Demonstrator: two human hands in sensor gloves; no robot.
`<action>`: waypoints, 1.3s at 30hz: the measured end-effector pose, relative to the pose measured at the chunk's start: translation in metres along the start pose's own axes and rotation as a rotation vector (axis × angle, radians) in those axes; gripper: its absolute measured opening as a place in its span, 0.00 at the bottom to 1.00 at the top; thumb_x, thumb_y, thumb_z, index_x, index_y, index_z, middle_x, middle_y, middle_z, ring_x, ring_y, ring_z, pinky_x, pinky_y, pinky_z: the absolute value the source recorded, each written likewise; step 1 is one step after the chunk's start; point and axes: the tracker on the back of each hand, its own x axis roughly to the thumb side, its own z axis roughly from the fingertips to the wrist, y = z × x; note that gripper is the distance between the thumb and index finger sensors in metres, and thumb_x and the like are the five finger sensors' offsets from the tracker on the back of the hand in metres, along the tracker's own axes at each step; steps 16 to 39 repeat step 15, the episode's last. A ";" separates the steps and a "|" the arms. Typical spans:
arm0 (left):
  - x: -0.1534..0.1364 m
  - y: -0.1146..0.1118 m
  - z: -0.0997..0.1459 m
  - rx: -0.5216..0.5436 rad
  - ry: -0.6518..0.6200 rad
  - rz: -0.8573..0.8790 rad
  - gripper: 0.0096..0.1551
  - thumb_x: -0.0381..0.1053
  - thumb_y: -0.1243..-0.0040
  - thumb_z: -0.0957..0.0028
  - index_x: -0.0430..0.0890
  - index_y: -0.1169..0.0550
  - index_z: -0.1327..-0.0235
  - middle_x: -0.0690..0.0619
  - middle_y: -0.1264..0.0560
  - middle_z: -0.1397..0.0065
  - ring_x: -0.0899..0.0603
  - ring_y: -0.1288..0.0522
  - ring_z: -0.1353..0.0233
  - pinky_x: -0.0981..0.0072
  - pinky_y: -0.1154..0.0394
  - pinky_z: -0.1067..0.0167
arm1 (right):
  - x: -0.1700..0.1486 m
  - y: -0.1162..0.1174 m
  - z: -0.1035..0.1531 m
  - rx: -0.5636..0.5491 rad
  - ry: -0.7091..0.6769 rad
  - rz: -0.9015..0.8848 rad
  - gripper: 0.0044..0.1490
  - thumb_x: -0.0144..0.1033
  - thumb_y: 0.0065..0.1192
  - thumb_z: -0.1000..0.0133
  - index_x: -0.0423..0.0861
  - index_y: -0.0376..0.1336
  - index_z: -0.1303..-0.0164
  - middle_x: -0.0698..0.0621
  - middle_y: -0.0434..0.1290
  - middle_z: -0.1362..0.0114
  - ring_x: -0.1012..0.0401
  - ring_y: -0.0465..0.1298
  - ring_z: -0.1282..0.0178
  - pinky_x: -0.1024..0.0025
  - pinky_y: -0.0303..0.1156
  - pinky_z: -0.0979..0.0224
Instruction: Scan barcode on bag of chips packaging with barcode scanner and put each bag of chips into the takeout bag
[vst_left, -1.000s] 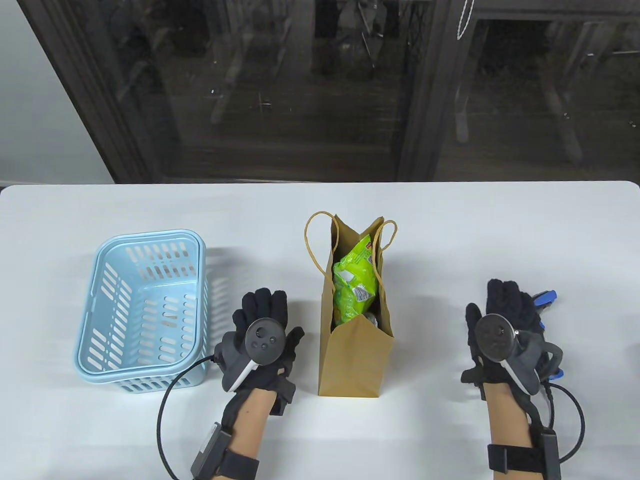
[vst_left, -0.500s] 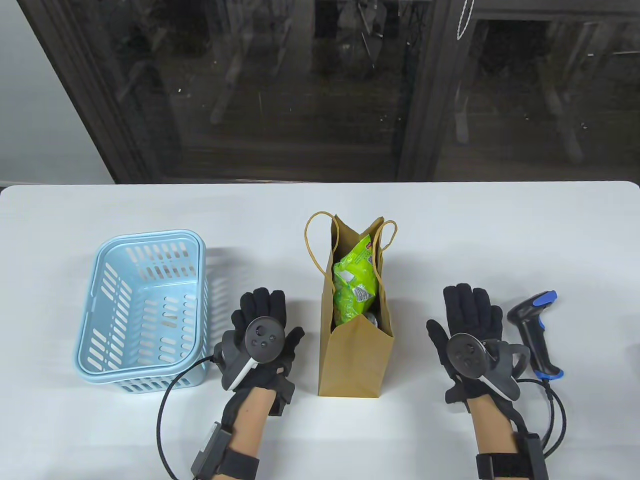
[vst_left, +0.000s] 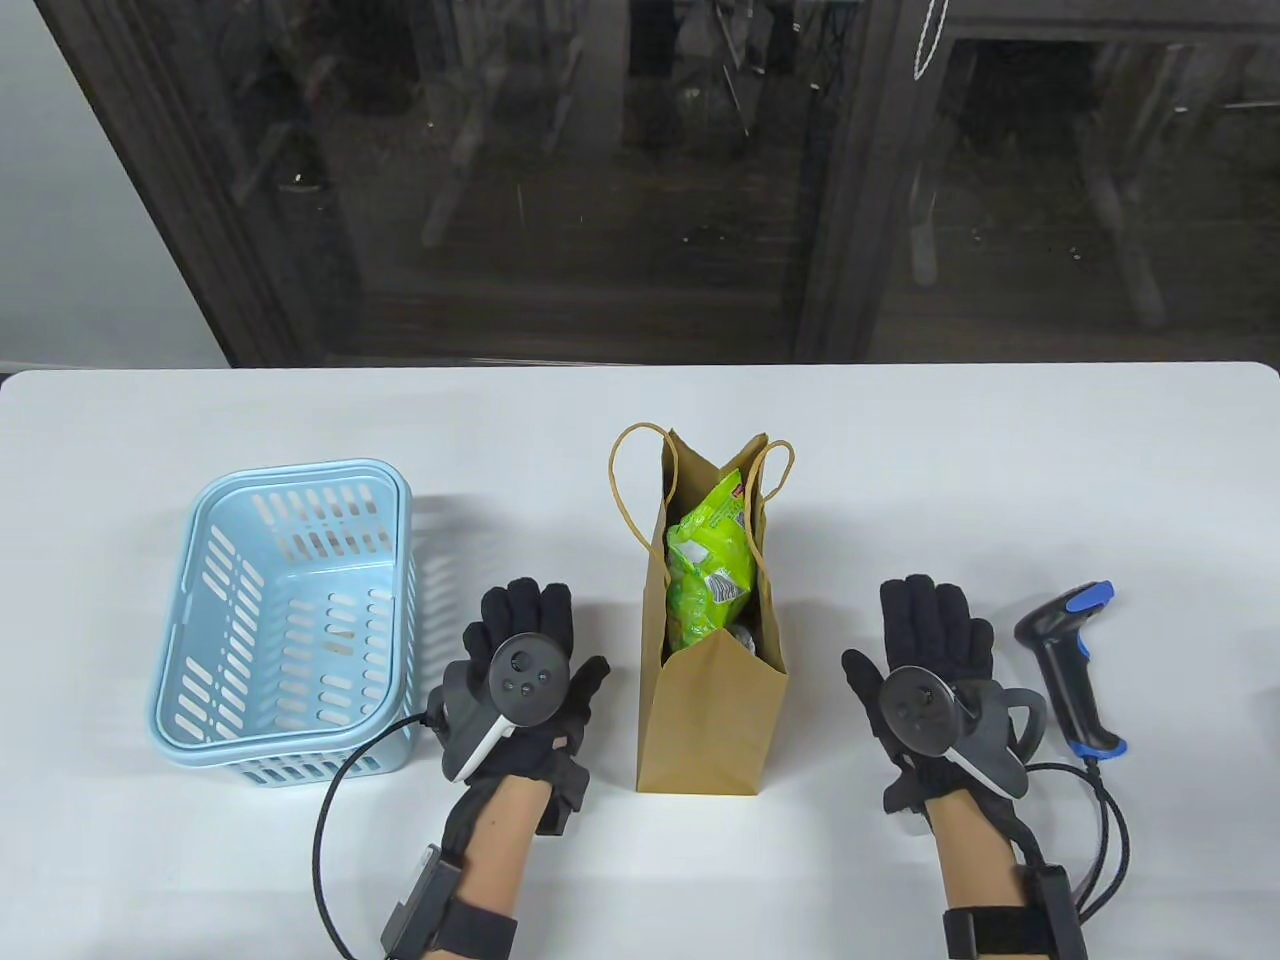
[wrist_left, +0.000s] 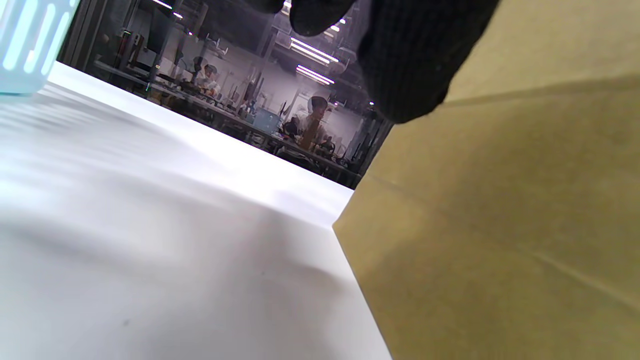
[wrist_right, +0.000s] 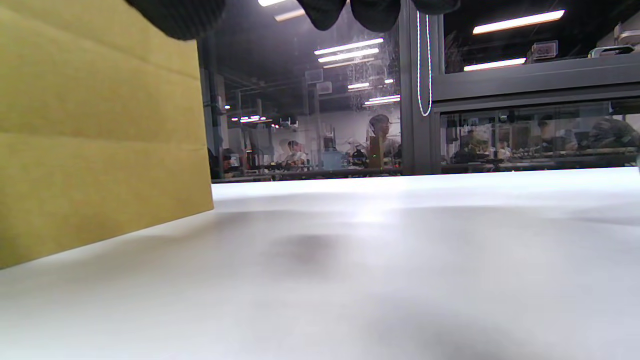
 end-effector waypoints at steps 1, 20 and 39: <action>0.000 0.000 0.000 -0.002 0.001 0.000 0.48 0.53 0.35 0.45 0.40 0.45 0.19 0.38 0.53 0.17 0.28 0.61 0.22 0.33 0.60 0.34 | 0.000 0.000 0.000 0.000 0.001 0.000 0.50 0.58 0.45 0.39 0.39 0.42 0.15 0.37 0.43 0.14 0.35 0.45 0.18 0.37 0.46 0.26; 0.001 0.000 0.001 -0.021 0.012 -0.002 0.48 0.53 0.35 0.45 0.40 0.45 0.19 0.38 0.54 0.18 0.28 0.61 0.22 0.33 0.60 0.34 | -0.006 0.003 0.001 0.025 0.024 -0.043 0.51 0.58 0.46 0.39 0.38 0.42 0.15 0.36 0.44 0.14 0.35 0.46 0.19 0.37 0.46 0.26; 0.001 0.000 0.001 -0.021 0.012 -0.002 0.48 0.53 0.35 0.45 0.40 0.45 0.19 0.38 0.54 0.18 0.28 0.61 0.22 0.33 0.60 0.34 | -0.006 0.003 0.001 0.025 0.024 -0.043 0.51 0.58 0.46 0.39 0.38 0.42 0.15 0.36 0.44 0.14 0.35 0.46 0.19 0.37 0.46 0.26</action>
